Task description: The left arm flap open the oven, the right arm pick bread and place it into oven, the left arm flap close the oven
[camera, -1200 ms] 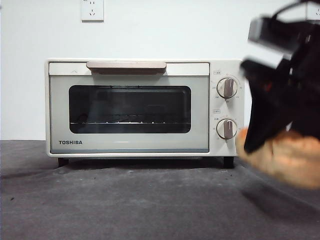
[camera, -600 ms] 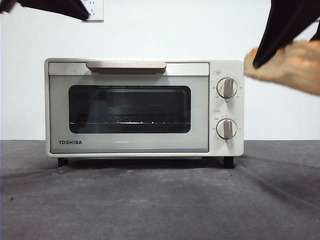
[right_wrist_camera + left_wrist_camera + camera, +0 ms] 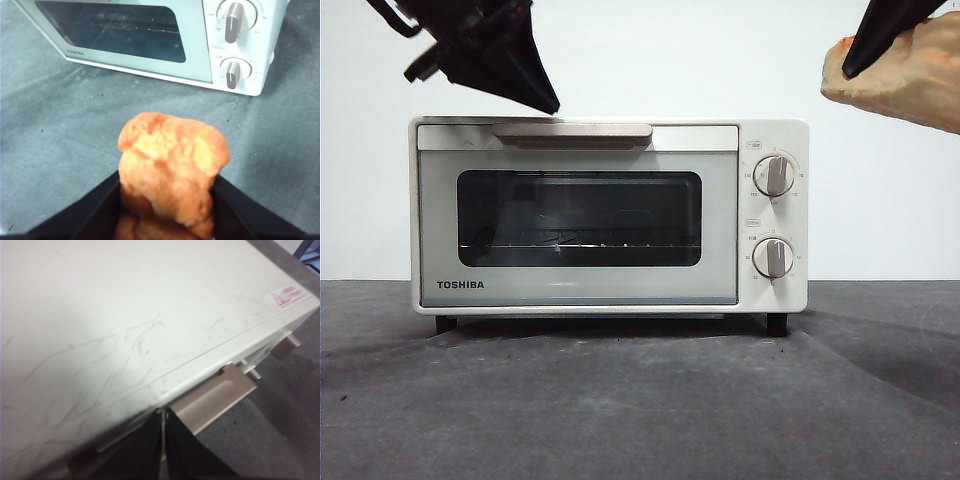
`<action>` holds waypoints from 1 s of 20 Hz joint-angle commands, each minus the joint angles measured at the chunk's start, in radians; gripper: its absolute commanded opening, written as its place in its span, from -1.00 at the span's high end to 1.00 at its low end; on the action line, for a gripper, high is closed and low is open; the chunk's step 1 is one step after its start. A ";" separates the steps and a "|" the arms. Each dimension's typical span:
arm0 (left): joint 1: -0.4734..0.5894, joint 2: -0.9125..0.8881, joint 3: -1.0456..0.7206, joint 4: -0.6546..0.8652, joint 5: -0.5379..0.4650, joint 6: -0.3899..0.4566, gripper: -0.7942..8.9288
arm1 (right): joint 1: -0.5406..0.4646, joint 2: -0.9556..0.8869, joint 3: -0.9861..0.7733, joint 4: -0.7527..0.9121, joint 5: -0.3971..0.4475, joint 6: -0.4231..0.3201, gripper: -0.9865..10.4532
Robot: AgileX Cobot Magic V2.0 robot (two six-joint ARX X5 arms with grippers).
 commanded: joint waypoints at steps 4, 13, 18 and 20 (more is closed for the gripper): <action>-0.020 0.055 0.026 0.014 -0.020 0.047 0.80 | 0.010 0.003 0.020 0.008 0.001 -0.012 0.44; -0.080 0.061 0.026 -0.098 -0.032 0.050 0.80 | 0.010 0.003 0.020 0.009 0.001 -0.013 0.44; -0.139 0.061 0.026 -0.192 -0.032 0.049 0.80 | 0.010 0.003 0.020 0.009 0.001 -0.013 0.44; -0.161 0.061 0.026 -0.236 -0.031 0.045 0.80 | 0.010 0.003 0.020 0.009 0.001 -0.013 0.44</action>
